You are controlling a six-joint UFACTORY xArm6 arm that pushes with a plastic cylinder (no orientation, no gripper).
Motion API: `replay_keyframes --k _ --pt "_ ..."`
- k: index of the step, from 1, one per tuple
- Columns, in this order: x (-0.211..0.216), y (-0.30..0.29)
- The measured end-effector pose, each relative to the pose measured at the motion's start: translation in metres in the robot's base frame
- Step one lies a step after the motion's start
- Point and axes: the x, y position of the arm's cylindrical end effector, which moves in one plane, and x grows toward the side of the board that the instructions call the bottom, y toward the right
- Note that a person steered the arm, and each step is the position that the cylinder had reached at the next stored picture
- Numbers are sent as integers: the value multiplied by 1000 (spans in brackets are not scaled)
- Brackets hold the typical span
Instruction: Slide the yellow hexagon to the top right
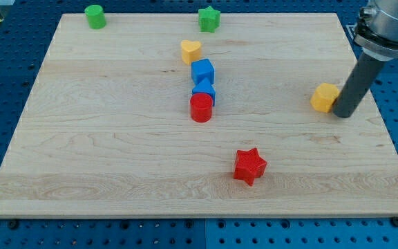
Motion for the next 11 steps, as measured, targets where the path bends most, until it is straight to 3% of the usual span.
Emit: replay_keyframes --k 2,4,6,9,11 --pt "-18 -27" --pt "-64 -38" --pt "-95 -85" --pt "-142 -70" --pt "-142 -28"
